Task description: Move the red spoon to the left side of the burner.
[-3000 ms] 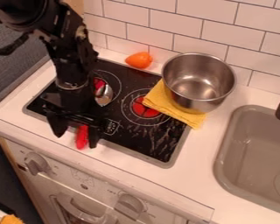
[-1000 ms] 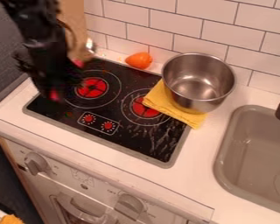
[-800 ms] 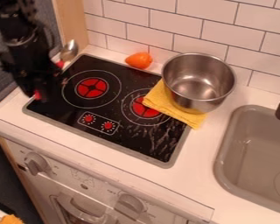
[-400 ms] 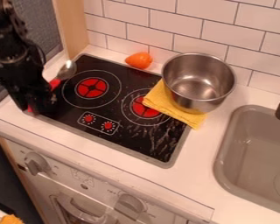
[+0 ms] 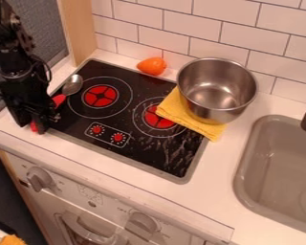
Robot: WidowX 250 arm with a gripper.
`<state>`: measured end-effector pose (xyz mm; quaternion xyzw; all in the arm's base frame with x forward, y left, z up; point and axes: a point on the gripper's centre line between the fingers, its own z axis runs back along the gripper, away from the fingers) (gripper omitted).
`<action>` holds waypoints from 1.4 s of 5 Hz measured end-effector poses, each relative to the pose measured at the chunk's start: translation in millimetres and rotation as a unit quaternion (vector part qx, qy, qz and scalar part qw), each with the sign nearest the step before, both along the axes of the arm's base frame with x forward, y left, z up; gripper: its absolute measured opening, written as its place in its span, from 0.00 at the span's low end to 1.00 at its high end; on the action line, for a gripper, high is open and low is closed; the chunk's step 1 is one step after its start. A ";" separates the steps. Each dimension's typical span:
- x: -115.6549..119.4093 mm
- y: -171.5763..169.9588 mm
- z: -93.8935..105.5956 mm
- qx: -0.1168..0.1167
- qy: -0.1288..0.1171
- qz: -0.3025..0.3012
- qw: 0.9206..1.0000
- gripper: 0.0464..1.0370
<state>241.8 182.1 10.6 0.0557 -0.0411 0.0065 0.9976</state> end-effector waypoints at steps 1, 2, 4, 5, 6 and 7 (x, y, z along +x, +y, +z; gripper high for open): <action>0.8 -5.9 5.2 0.011 -0.014 -0.011 1.000 0.96; 5.7 -12.9 49.3 0.030 -0.089 -0.012 0.996 0.97; 11.3 -31.1 72.2 0.014 -0.099 -0.023 0.995 0.96; 15.0 -40.4 61.2 0.004 -0.066 -0.030 0.997 0.96; 15.3 -40.6 61.5 0.004 -0.066 -0.028 0.997 0.96; 15.0 -41.1 61.2 0.004 -0.065 -0.030 0.997 0.96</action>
